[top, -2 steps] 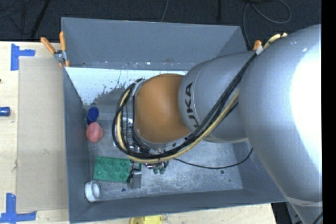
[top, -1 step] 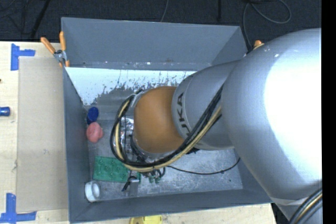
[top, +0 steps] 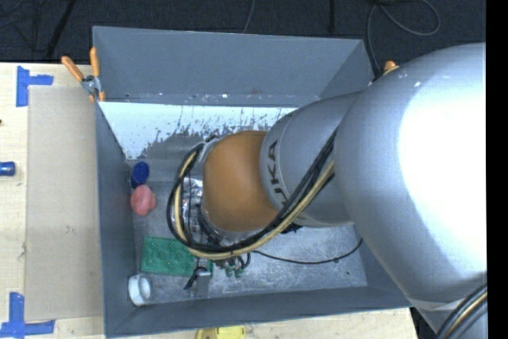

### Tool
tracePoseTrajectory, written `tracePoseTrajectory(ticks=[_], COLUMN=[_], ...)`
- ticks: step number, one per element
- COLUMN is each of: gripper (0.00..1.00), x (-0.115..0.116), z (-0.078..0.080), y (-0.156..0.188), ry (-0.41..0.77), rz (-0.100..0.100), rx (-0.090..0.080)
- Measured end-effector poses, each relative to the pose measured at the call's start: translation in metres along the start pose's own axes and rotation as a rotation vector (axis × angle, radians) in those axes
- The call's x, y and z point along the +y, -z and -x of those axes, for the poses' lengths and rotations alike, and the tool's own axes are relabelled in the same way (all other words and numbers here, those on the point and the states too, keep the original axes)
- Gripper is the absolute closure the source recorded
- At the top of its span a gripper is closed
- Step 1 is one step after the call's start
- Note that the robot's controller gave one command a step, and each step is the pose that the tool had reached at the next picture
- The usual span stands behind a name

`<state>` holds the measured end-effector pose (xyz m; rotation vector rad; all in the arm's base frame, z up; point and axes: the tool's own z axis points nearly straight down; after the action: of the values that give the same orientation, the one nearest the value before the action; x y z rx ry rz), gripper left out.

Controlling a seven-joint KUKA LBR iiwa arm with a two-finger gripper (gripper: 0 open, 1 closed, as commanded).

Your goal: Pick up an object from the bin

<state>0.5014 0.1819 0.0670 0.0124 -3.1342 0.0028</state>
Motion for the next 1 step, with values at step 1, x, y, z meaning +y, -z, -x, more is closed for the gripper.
tracePoseTrajectory(ticks=[1], gripper=[1.0], x=[-0.0001], z=[0.0002], y=[0.0002], ry=[-0.002], rz=[0.0], rx=[-0.001])
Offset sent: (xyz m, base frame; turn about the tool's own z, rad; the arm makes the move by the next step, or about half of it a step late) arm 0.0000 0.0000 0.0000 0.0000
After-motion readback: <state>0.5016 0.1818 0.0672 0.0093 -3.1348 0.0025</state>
